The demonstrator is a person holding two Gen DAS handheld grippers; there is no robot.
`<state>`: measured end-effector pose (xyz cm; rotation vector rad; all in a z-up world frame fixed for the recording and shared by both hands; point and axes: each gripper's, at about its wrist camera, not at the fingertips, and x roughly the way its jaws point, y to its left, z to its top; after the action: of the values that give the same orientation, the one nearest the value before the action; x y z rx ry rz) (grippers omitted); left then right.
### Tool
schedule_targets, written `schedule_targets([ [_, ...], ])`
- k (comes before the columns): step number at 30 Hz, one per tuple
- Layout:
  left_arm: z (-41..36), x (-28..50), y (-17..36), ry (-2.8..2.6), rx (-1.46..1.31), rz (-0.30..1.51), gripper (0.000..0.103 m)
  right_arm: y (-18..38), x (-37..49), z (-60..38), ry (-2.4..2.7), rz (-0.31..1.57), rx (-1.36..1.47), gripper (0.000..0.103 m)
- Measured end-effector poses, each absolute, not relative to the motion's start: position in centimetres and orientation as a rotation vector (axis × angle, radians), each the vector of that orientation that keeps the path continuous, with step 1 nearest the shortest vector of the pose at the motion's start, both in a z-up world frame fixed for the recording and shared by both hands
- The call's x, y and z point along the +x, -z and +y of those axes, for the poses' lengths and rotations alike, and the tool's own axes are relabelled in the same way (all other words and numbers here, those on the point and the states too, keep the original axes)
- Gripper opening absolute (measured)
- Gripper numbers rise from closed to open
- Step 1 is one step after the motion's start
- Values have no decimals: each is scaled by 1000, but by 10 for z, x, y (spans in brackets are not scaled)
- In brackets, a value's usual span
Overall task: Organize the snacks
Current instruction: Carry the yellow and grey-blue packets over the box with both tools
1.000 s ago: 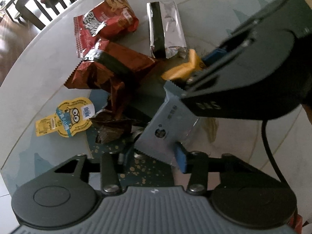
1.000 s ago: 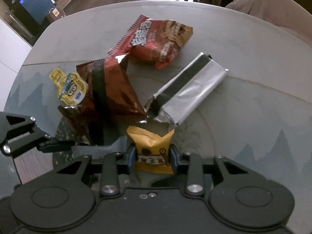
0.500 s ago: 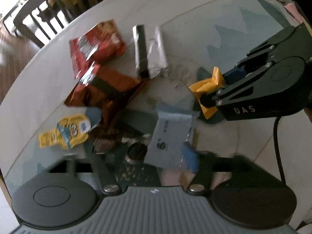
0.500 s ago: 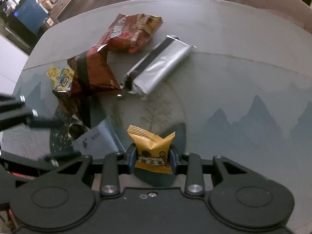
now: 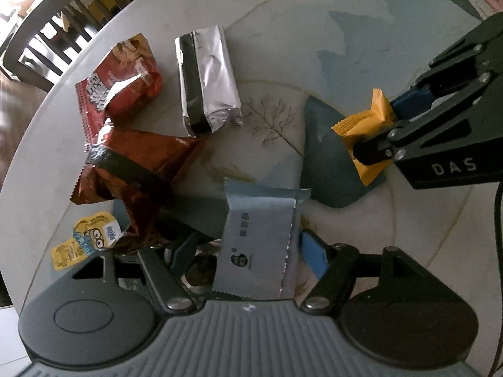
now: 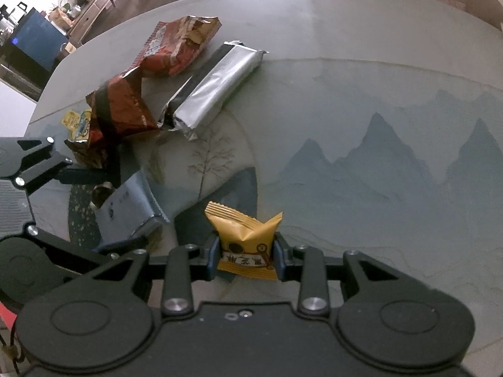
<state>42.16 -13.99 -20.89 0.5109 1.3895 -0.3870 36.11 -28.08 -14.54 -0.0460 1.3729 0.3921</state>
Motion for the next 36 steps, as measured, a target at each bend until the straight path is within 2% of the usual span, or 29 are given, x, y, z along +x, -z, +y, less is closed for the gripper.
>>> schedule_targets([
  [2,-140,421,212,381,526,1394,72,146,362,-282,-394,1375,-38,33],
  [4,-139,420,210,391,511,1393,65,147,362,-283,-392,1375,-36,33],
  [6,-139,417,207,408,495,1396,50,147,362,-283,-391,1377,-34,33],
  [8,-138,414,204,402,503,1387,47,146,362,-284,-384,1376,-34,33],
  [18,-114,403,160,362,402,1311,47,116,344,-288,-367,1336,-15,33],
  [27,-87,370,85,319,352,1180,47,53,302,-282,-392,1248,-7,33],
  [36,-64,308,34,254,314,1131,47,-4,243,-256,-433,1156,-31,33],
])
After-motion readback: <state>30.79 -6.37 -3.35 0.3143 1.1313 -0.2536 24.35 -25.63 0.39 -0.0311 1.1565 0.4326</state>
